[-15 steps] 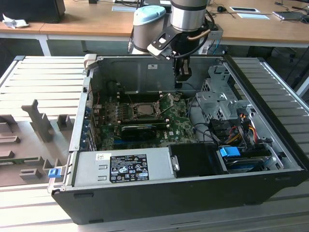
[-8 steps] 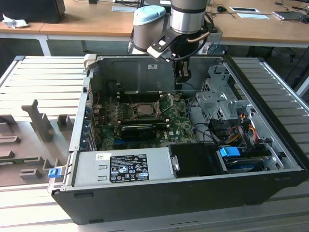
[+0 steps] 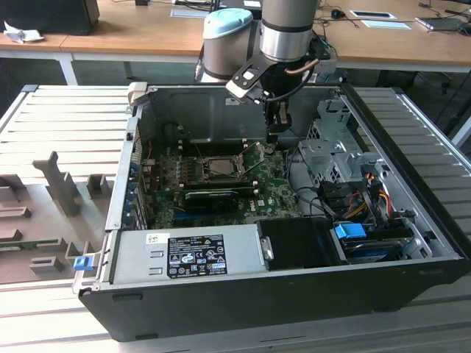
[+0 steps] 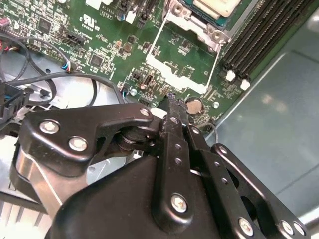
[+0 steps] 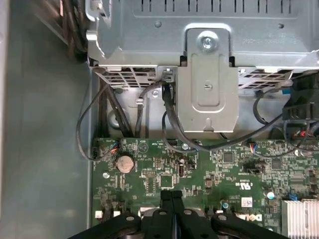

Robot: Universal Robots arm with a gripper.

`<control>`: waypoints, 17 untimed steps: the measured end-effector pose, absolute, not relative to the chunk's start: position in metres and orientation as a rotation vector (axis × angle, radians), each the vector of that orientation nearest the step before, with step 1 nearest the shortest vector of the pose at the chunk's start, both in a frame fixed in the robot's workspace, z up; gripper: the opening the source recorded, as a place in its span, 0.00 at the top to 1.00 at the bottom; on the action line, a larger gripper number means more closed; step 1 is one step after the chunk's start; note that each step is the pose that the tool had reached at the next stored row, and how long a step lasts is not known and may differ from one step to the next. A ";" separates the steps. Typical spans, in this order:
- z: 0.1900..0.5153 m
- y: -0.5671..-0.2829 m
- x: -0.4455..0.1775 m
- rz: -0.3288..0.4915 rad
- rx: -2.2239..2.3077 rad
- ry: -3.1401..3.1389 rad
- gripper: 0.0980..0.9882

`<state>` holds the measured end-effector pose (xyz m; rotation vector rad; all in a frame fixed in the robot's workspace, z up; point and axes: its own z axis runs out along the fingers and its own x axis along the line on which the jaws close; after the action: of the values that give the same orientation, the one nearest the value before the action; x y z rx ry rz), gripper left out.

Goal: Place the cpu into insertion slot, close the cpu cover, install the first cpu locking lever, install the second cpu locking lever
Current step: 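Close the cpu cover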

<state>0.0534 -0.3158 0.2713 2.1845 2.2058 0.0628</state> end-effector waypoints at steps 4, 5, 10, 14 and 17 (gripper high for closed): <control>0.258 -0.316 0.056 0.060 2.183 2.207 0.99; 0.253 -0.316 0.058 0.059 2.182 2.206 0.99; 0.245 -0.316 0.059 0.052 2.185 2.210 0.99; 0.244 -0.316 0.055 0.044 2.188 2.214 0.99; 0.244 -0.316 0.055 0.045 2.188 2.215 0.99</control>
<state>0.0549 -0.3158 0.2437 2.1875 2.2148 0.0445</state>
